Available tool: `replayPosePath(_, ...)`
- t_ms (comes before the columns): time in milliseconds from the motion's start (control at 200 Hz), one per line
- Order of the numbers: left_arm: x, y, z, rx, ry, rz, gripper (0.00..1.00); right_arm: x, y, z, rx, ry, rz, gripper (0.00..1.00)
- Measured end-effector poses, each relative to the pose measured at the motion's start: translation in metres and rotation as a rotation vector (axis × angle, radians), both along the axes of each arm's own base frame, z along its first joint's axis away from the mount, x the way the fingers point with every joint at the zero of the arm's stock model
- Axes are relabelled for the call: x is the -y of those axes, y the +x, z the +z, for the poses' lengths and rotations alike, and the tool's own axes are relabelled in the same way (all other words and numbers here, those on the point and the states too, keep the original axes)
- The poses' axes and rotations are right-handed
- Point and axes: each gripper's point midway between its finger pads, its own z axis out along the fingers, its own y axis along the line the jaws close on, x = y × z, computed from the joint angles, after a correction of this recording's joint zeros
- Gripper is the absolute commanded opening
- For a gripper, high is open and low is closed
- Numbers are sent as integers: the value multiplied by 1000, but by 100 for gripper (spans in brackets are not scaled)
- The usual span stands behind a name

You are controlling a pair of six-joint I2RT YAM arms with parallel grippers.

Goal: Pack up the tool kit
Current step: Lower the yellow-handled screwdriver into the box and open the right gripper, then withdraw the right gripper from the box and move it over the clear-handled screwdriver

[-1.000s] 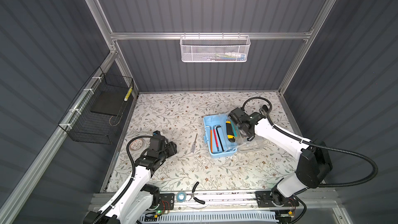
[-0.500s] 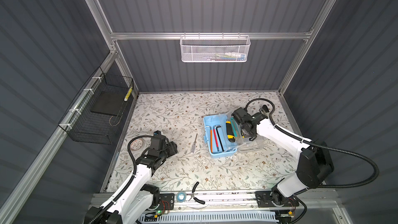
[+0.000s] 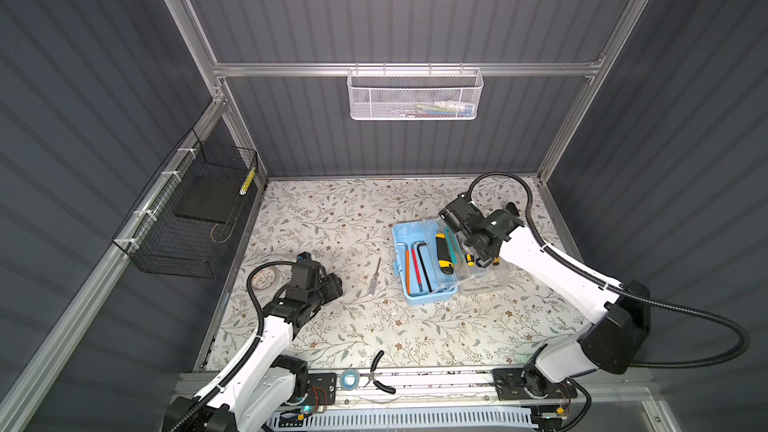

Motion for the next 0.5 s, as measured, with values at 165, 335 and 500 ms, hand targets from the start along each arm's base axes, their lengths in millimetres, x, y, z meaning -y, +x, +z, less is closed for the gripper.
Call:
replayPosePath(165,2,1,3,3,-5,-8,63,-64,-27,20,40,274,122,26)
replayPosePath(335,3,0,8,13,-13,-20,63,-136,-55,9,-45,560,204,25)
replayPosePath(500,3,-3,11,15,-11,-25,63,-196,-69,-27,-168,637,202,25)
